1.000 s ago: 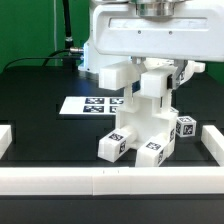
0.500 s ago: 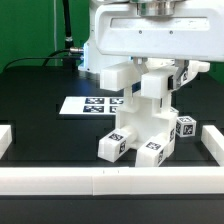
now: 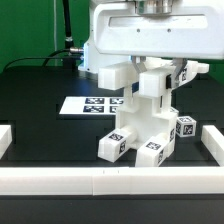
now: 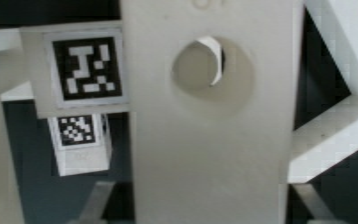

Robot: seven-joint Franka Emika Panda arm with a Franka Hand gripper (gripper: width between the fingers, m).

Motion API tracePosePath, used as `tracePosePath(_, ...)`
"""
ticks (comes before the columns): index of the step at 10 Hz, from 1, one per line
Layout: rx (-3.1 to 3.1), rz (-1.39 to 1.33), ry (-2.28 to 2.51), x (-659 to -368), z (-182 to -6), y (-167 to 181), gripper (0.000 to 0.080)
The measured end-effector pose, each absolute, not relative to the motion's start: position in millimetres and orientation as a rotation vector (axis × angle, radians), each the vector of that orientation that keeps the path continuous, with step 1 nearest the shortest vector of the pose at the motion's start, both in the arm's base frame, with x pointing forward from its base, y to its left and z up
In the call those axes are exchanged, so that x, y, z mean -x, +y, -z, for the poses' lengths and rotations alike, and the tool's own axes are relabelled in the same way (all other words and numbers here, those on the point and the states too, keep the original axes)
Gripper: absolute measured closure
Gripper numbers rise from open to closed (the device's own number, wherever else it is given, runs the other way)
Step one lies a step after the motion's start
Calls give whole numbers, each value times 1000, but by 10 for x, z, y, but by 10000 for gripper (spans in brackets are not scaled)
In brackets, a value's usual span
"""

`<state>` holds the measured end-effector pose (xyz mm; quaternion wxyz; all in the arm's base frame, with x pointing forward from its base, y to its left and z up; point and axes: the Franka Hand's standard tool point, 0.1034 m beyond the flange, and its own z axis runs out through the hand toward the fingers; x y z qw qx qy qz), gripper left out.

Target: Assemble chair

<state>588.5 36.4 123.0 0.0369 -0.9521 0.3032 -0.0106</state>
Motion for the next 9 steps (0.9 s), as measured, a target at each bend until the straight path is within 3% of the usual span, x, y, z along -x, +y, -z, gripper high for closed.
tracePosePath(9, 2918, 31, 939, -5858, -1247, 390, 515)
